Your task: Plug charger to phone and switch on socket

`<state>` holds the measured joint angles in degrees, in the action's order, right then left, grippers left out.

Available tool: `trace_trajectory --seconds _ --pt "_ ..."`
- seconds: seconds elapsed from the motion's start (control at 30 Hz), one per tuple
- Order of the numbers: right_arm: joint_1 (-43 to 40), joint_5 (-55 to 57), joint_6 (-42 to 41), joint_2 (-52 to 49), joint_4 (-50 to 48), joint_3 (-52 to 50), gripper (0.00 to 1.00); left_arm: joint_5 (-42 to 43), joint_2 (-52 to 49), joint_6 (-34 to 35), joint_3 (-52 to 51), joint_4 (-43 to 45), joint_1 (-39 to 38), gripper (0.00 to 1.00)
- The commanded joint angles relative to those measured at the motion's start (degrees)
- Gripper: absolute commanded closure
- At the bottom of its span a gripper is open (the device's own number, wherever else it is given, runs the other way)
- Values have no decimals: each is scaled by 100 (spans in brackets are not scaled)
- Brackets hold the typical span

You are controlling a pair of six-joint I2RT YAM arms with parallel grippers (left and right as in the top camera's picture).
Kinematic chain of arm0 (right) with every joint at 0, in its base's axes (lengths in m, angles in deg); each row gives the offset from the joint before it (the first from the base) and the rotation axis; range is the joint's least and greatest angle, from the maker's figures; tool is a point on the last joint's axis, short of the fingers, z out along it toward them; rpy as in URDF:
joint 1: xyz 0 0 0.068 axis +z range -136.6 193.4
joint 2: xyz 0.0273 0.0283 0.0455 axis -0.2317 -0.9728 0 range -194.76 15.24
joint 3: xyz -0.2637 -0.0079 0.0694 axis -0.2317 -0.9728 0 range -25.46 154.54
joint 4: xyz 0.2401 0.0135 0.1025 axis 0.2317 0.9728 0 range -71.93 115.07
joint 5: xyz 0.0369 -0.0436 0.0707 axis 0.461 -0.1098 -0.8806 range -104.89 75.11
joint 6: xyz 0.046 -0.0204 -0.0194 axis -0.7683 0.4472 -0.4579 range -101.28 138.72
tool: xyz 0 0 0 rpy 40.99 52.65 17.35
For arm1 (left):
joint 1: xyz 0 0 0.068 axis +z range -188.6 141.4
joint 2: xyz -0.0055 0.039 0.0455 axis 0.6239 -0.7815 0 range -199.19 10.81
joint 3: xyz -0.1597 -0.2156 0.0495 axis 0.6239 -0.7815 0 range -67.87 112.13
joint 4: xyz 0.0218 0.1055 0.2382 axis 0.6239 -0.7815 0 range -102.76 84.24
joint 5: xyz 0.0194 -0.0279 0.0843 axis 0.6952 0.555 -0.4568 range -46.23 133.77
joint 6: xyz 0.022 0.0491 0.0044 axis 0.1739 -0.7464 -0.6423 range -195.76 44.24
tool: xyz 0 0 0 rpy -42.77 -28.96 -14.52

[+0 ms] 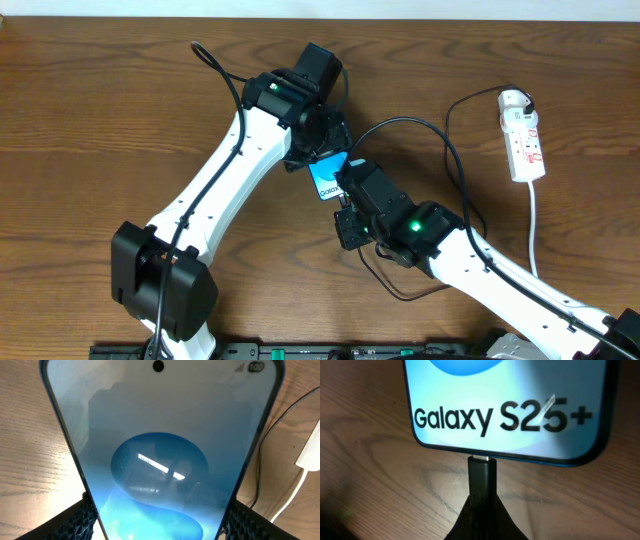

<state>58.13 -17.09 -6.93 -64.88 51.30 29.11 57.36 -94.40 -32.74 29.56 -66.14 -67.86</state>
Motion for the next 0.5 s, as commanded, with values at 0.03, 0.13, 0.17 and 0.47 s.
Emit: trace_trajectory --seconds 0.03,0.13,0.17,0.47 --pt "37 122 24 15 -323 -31 99 81 155 -76 35 -35 17 38" --pt "37 125 61 15 -601 -31 99 83 155 -76 35 -37 17 38" --pt "37 133 144 15 -693 -31 99 83 155 -76 35 -37 17 39" --pt "28 400 170 15 -826 -31 99 208 155 -79 35 -44 17 39"
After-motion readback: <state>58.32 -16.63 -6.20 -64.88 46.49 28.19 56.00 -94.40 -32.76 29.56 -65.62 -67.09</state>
